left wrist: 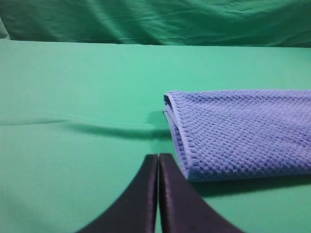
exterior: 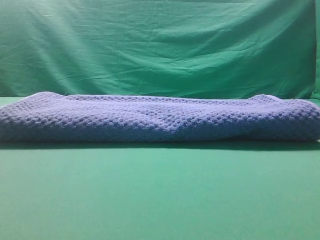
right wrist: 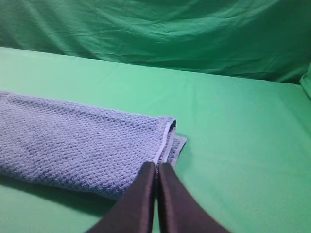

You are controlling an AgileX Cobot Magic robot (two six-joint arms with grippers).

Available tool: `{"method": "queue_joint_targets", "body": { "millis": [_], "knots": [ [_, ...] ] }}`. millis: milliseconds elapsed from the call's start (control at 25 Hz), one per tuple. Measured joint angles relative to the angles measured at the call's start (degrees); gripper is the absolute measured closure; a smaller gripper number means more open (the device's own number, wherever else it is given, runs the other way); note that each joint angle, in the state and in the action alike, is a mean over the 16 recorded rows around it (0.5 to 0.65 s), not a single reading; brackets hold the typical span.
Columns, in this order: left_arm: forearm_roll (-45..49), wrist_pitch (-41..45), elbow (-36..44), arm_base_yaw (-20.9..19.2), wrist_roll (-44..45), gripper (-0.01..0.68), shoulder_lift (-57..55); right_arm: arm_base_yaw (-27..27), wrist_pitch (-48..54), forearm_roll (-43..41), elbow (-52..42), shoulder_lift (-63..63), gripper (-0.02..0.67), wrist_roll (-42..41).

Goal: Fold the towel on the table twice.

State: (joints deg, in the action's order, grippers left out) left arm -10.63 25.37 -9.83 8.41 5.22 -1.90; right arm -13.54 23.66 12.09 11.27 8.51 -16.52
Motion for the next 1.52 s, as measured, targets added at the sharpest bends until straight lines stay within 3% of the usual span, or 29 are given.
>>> {"method": "queue_joint_targets", "body": {
  "millis": [760,1520],
  "knots": [
    [2.7,-7.3,8.4,0.0,0.0,0.673,2.0,0.0,9.4,-0.3,-1.1,0.0,0.649,0.1],
    [5.4,-5.7,10.8,0.0,0.0,0.673,2.5,0.0,3.3,-3.1,-6.9,0.0,0.649,0.1]
  ]
}}
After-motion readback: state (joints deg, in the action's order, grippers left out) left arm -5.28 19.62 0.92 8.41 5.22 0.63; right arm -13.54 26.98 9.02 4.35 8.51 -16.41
